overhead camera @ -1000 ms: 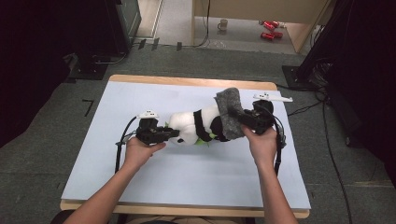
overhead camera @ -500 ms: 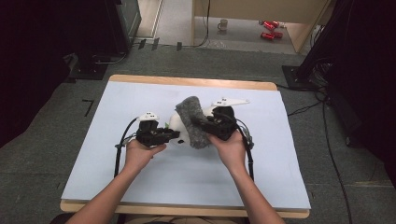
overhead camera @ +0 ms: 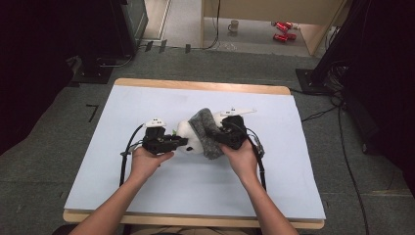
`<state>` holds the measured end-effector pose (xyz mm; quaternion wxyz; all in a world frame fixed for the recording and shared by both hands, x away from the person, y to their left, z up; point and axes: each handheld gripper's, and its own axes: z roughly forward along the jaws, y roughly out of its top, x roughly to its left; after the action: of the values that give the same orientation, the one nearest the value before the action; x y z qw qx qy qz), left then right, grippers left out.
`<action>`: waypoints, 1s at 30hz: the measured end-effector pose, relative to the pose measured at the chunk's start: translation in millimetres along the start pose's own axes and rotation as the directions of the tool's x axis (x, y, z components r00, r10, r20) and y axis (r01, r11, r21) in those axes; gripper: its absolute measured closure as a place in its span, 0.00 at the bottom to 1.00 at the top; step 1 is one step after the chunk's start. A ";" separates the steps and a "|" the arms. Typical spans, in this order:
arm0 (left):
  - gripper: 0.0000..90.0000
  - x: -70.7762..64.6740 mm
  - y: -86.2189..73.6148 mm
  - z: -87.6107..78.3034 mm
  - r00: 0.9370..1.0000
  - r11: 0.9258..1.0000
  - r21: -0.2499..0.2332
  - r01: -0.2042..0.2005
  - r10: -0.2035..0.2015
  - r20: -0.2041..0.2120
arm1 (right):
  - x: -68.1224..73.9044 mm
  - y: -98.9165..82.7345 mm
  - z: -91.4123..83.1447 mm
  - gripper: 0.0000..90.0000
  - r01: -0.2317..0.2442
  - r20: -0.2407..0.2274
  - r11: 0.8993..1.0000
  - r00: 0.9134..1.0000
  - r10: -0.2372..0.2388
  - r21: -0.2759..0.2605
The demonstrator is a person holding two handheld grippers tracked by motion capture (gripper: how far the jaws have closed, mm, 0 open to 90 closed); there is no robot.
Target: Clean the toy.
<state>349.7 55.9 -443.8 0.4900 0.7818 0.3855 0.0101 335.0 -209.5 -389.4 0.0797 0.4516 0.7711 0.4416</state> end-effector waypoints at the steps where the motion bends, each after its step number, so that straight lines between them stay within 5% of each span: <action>1: 0.73 0.8 0.3 -0.1 1.000 1.000 0.002 0.002 -0.002 0.003 | -1.0 0.2 -2.5 0.88 -0.003 0.007 1.000 1.000 0.003 0.003; 6: 0.73 5.4 2.1 -0.6 1.000 1.000 0.004 0.009 -0.009 0.016 | -7.3 2.2 -16.2 0.88 -0.003 0.032 1.000 0.999 0.003 -0.011; 14: 0.73 9.5 6.1 0.9 1.000 1.000 0.006 0.016 -0.016 0.026 | -32.4 0.0 -44.5 0.88 -0.067 0.066 0.997 0.995 0.070 -0.050; 17: 0.73 11.7 7.4 1.1 0.999 1.000 0.011 0.017 -0.018 0.038 | -49.3 -3.9 -61.9 0.87 -0.115 0.114 0.991 0.986 0.122 -0.064; 22: 0.74 12.6 7.7 0.7 0.999 1.000 0.012 0.003 -0.003 0.037 | -58.8 -2.9 -85.0 0.87 -0.131 0.143 0.985 0.979 0.147 -0.112; 27: 0.74 8.4 7.8 1.1 0.999 1.000 0.010 -0.011 0.011 0.034 | -40.6 10.9 -92.3 0.87 -0.096 0.084 0.981 0.990 0.111 -0.169; 30: 0.73 5.6 7.8 -0.1 0.999 1.000 0.008 -0.014 0.014 0.041 | -17.3 18.6 -71.9 0.87 -0.051 0.040 0.987 0.998 0.057 -0.150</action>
<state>358.2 57.6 -439.7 0.4944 0.7865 0.3701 -0.0041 319.2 -262.8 -337.2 0.1183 0.4747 0.7215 0.4900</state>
